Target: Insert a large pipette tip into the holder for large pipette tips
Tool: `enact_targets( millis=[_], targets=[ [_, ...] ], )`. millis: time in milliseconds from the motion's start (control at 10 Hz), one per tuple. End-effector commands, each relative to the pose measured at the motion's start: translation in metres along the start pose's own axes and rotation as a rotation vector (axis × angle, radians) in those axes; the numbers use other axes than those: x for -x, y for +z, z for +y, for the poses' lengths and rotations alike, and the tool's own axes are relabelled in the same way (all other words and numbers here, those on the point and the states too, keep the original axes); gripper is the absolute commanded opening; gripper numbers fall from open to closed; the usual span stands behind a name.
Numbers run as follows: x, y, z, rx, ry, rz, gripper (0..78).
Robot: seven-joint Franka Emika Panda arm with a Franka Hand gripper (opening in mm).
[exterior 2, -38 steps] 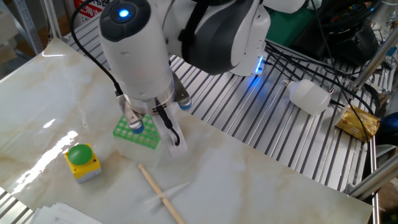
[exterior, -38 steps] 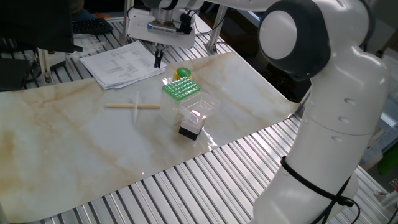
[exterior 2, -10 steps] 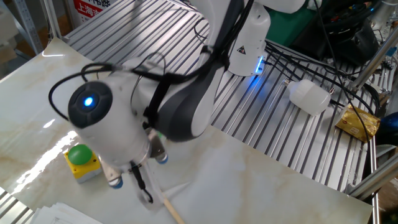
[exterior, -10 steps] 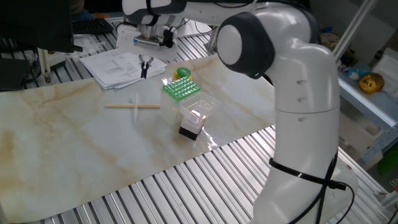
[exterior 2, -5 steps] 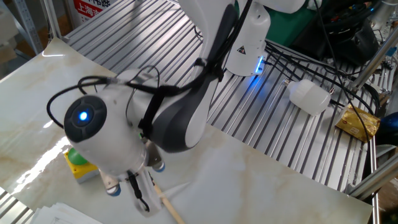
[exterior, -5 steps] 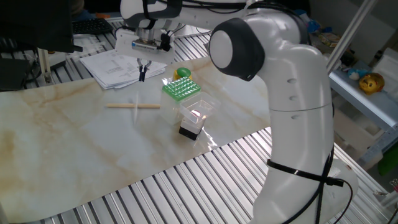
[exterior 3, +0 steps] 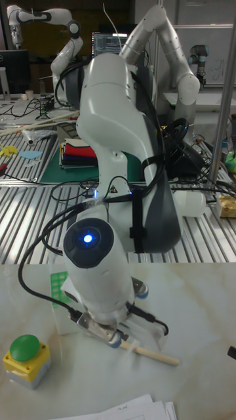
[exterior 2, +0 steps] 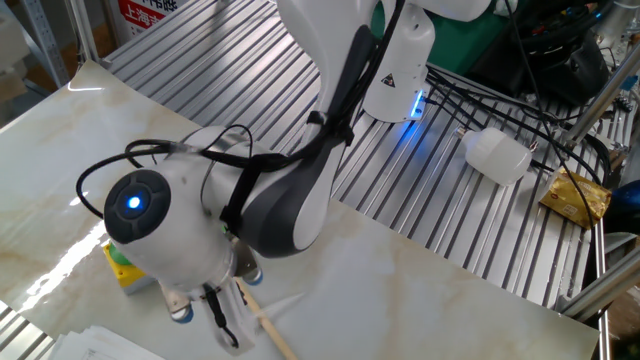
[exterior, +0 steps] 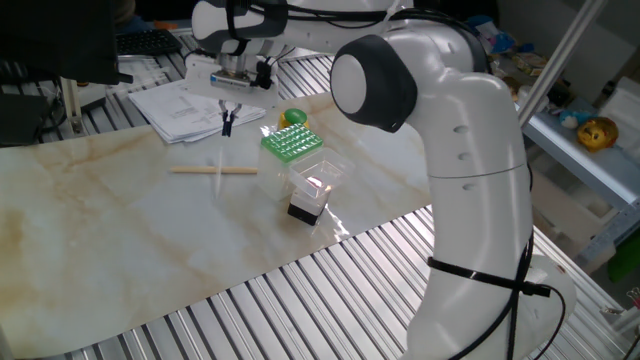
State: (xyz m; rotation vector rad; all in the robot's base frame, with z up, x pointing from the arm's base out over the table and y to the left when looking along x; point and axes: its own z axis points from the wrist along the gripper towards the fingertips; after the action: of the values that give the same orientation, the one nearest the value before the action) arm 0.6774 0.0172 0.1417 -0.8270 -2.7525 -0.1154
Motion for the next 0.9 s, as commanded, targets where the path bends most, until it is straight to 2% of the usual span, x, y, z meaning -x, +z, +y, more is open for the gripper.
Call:
enact_targets(
  millis=[100, 300, 900],
  targets=[
    [0.016, 0.019, 0.002, 0.001, -0.033, 0.003, 0.0],
    [0.017, 0.022, 0.002, 0.009, -0.030, 0.020, 0.0],
    [0.022, 0.033, 0.002, 0.026, -0.046, 0.034, 0.0]
  ],
)
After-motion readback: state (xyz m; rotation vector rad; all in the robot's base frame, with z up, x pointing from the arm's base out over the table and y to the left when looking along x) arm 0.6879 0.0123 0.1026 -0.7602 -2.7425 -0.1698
